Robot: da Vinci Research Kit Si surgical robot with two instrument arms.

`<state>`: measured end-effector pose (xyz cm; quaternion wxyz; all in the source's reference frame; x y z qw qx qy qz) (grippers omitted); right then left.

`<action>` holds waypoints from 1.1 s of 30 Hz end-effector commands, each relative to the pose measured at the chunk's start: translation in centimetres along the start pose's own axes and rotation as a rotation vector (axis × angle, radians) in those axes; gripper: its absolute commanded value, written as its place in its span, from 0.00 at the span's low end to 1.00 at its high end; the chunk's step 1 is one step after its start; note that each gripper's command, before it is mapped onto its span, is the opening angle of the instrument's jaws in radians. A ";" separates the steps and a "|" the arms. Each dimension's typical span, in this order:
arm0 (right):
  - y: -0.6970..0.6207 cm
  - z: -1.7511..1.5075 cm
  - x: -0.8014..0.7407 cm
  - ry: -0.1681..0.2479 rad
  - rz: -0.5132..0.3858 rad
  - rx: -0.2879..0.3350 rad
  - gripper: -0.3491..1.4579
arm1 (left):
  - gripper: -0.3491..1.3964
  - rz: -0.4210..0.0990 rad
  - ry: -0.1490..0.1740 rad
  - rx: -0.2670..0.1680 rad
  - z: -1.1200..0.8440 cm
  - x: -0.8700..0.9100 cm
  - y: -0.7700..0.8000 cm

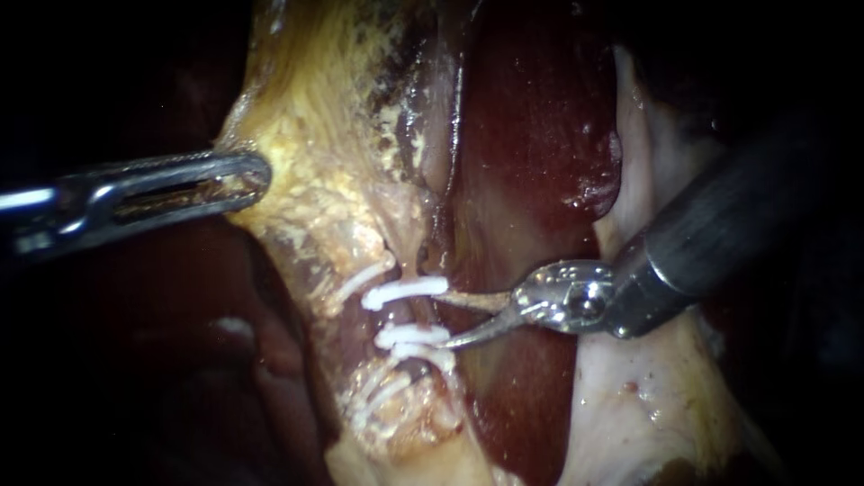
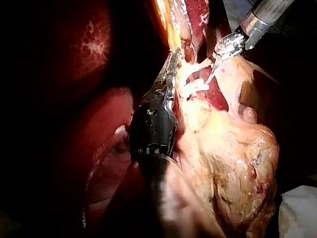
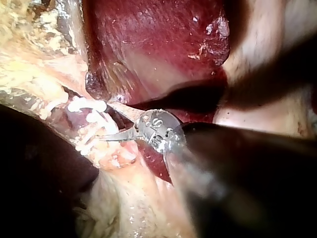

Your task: Go to the cutting position right tube

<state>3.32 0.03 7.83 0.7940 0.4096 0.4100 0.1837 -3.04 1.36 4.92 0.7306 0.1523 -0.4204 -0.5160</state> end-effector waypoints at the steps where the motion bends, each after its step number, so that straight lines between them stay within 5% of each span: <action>1: 0.00 0.02 0.01 -0.001 -0.005 0.007 0.85 | 0.00 -0.001 0.000 0.000 0.01 0.01 0.02; 13: 0.02 0.15 0.10 0.000 -0.015 0.088 0.69 | 0.00 0.000 -0.001 -0.007 0.00 0.00 0.08; 26: 0.14 0.27 0.23 0.025 -0.026 0.097 0.68 | 0.00 0.000 -0.001 -0.007 -0.01 0.01 0.09; 33: 0.20 0.32 0.26 0.022 -0.015 0.117 0.54 | 0.00 0.000 -0.001 -0.007 -0.01 0.01 0.09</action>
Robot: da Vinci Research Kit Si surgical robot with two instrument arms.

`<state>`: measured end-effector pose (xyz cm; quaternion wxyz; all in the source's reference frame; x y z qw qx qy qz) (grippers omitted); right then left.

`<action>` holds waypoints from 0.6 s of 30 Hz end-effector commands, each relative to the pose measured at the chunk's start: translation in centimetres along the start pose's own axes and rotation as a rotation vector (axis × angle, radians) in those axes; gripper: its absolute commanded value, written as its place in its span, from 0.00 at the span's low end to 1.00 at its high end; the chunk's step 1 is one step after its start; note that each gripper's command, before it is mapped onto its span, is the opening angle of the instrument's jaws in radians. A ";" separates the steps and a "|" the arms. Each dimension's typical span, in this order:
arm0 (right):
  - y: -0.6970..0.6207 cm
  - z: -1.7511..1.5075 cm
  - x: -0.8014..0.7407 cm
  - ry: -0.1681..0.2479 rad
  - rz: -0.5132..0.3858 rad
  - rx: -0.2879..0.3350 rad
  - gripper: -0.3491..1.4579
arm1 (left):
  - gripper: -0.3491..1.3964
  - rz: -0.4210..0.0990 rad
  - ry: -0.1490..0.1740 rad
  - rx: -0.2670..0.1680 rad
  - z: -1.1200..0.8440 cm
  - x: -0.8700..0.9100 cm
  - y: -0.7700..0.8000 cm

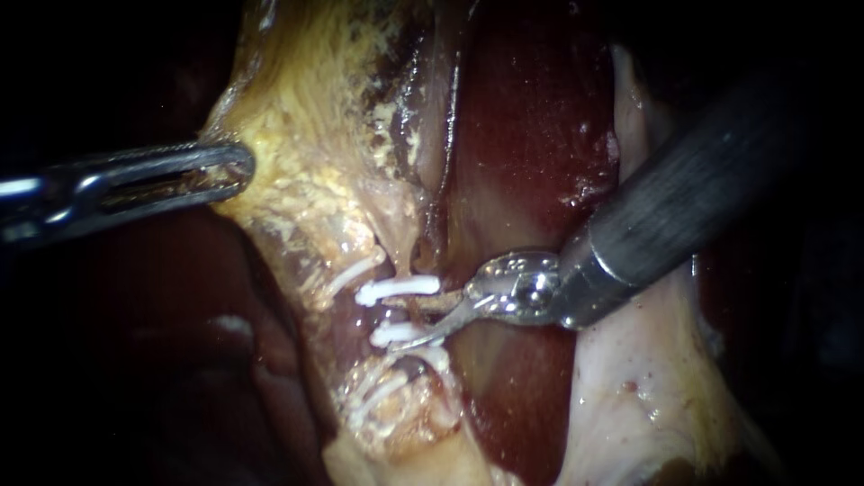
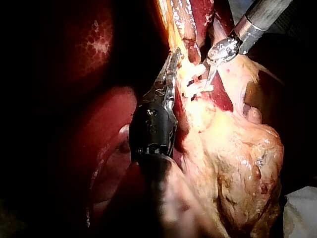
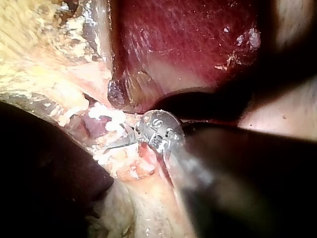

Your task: Go to the cutting position right tube

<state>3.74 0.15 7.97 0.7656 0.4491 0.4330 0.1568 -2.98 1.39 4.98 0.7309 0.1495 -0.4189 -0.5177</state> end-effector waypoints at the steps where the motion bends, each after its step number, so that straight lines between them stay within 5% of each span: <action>1: 0.01 0.01 0.01 -0.002 0.013 0.004 0.53 | 0.00 0.000 0.000 0.001 0.00 0.00 0.00; 18: 0.06 0.07 0.06 -0.002 0.034 0.010 0.30 | 0.00 0.000 0.000 0.000 0.00 0.00 0.00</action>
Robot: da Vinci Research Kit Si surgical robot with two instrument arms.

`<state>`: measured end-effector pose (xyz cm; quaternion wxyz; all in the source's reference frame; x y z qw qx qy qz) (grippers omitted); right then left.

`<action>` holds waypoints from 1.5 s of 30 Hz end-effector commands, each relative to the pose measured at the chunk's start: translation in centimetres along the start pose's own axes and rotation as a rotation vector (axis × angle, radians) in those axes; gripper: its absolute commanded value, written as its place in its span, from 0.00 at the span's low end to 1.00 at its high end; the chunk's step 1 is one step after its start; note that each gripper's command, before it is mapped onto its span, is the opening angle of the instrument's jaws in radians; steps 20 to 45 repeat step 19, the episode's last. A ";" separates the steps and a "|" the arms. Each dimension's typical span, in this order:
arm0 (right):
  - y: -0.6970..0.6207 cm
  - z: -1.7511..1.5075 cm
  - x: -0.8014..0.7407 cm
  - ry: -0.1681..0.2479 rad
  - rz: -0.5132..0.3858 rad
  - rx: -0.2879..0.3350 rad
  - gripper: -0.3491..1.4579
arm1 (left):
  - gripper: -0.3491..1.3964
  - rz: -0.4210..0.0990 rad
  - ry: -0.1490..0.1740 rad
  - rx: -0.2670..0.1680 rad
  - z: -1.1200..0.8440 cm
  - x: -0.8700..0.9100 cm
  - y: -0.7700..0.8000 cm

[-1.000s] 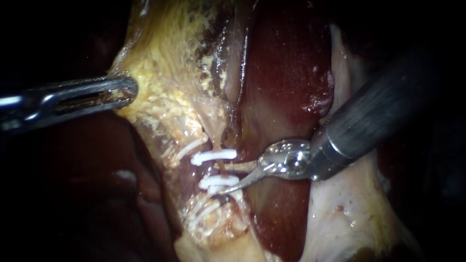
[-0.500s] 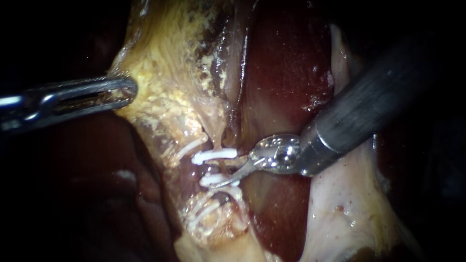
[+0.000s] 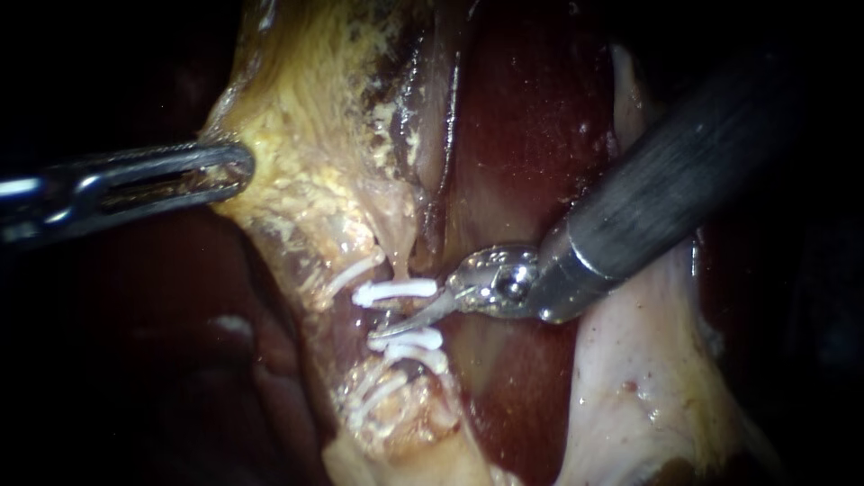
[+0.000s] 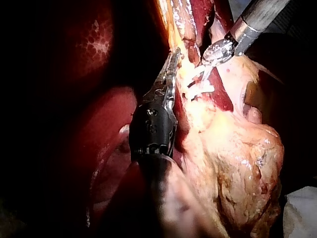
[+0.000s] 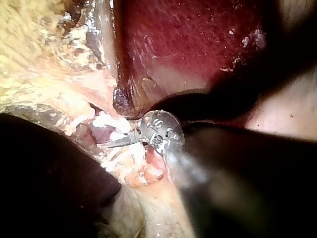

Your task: Go to the cutting position right tube

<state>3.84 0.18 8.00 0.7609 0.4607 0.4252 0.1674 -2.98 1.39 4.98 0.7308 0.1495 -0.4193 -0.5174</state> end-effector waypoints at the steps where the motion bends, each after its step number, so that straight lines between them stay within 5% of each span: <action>1: 0.01 0.00 0.00 0.000 -0.001 0.000 0.30 | 0.00 0.000 0.000 0.000 0.00 0.00 0.00; 45: 0.01 -0.02 -0.02 -0.001 -0.002 0.001 0.38 | 0.00 0.000 0.000 0.000 0.00 0.00 0.00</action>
